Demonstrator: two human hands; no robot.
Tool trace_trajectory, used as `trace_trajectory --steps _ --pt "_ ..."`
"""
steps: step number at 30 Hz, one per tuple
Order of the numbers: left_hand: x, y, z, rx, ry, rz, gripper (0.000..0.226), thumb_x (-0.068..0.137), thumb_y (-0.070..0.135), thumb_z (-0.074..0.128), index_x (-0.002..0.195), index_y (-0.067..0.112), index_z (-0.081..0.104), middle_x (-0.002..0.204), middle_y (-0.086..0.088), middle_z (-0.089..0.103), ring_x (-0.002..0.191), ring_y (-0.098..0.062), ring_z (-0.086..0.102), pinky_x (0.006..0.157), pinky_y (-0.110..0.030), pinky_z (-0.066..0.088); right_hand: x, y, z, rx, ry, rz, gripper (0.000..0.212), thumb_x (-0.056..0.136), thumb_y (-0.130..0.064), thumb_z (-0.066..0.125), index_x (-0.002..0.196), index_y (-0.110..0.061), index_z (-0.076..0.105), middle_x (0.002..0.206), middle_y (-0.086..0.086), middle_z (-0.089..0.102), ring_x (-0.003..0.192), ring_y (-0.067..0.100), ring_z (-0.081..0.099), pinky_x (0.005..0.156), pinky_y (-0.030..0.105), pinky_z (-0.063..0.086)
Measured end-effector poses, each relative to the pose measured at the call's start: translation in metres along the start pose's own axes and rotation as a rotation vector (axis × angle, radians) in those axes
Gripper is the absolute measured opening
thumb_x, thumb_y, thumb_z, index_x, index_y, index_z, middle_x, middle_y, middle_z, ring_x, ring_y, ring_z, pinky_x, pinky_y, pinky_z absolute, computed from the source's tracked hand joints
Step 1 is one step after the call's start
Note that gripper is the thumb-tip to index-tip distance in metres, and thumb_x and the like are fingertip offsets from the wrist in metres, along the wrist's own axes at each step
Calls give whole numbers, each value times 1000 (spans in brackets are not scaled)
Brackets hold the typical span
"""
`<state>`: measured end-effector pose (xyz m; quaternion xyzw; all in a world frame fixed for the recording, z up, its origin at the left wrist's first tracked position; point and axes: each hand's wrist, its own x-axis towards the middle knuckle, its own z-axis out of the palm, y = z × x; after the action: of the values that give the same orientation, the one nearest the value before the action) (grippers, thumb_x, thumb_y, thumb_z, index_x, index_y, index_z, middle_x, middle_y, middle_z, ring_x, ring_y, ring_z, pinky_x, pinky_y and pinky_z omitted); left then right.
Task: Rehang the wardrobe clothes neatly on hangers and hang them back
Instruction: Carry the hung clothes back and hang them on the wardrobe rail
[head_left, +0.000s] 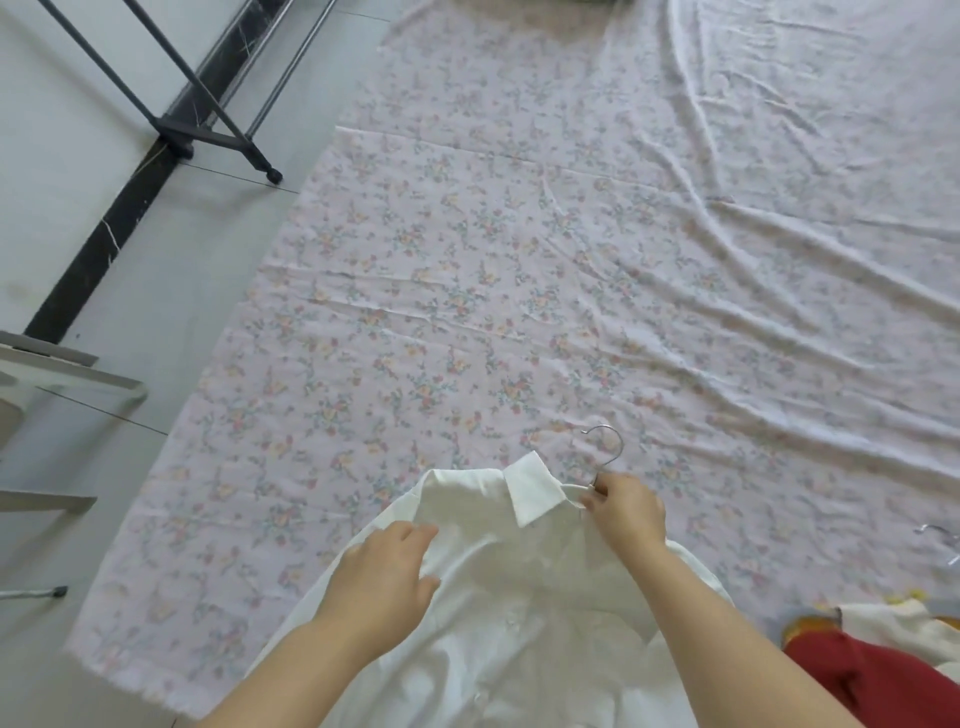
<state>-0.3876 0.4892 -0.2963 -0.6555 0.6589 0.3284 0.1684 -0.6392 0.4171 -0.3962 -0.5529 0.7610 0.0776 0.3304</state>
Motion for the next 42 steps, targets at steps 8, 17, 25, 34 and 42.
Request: trace_trajectory --steps 8,17,25,34,42 --pt "-54 9 -33 -155 228 96 51 95 38 42 142 29 25 140 9 36 125 -12 38 99 -25 33 -114 -44 -58 207 131 -233 32 82 -24 66 55 -24 49 55 -10 46 62 15 47 48 24 27" --pt "-199 -27 -53 -238 708 332 51 92 51 34 139 30 34 139 11 40 130 -6 31 106 -21 14 -319 -129 -83 236 172 -619 6 80 -31 69 79 -25 67 79 -13 62 81 7 57 74 26 45" --pt "-403 -122 -11 -449 1154 160 33 81 26 60 112 18 65 101 8 69 93 -6 55 83 -29 47 -496 -223 -52 238 117 -949 13 71 -25 71 61 -22 63 69 -6 65 70 6 56 64 20 40" --pt "-589 -234 46 -538 1497 -405 29 76 27 59 102 22 71 88 6 73 77 -16 67 68 -24 45 -648 -331 47 55 132 -1513 21 81 -36 64 101 -40 61 75 -23 58 81 2 55 66 13 33" --pt "-708 -332 98 -630 1698 -794 34 75 11 74 104 30 70 85 17 71 93 0 56 70 -3 37 -750 -424 135 -71 74 -2009 41 79 -19 73 117 -27 62 94 -10 65 86 13 62 70 19 42"
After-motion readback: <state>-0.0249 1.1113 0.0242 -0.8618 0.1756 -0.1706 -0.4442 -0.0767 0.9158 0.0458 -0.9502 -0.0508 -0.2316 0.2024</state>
